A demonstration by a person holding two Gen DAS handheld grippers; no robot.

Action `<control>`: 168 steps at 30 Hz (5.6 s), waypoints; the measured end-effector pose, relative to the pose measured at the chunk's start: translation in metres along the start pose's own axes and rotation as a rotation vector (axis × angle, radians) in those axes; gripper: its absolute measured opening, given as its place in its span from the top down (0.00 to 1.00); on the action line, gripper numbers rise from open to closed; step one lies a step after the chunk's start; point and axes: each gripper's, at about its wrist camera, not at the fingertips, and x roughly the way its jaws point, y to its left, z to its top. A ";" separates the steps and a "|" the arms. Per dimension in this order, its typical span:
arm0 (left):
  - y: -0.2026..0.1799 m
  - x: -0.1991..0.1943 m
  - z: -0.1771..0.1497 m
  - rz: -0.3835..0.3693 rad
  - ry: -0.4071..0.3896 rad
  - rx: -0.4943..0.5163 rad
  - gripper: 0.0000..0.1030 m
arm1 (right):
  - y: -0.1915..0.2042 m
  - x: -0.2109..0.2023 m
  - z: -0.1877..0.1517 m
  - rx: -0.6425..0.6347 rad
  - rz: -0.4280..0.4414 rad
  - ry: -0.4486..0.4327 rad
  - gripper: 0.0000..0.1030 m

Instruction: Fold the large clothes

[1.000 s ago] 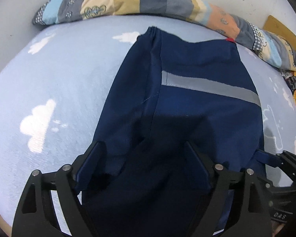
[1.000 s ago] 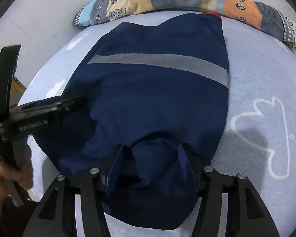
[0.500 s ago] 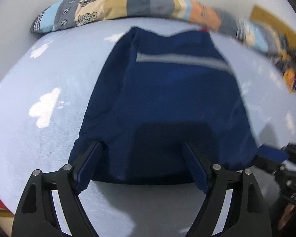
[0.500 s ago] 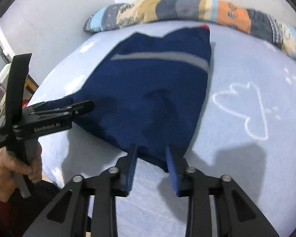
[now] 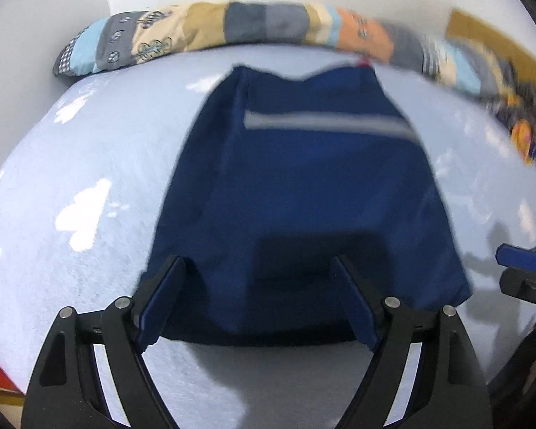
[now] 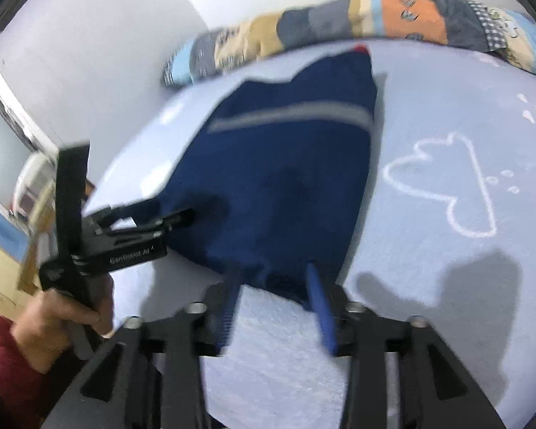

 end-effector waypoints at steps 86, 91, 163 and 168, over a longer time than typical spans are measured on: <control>-0.151 0.062 0.079 -0.293 0.128 0.154 0.49 | -0.149 -0.007 0.092 0.148 -0.268 -0.050 0.88; -0.167 0.093 0.068 -0.219 0.152 0.216 0.52 | -0.163 0.025 0.084 0.183 -0.298 0.064 0.89; -0.156 -0.024 -0.085 -0.027 -0.188 0.192 0.36 | -0.038 -0.061 -0.082 0.059 -0.360 -0.055 0.80; -0.159 -0.022 -0.088 -0.018 -0.193 0.206 0.36 | -0.042 -0.052 -0.083 0.072 -0.352 -0.022 0.80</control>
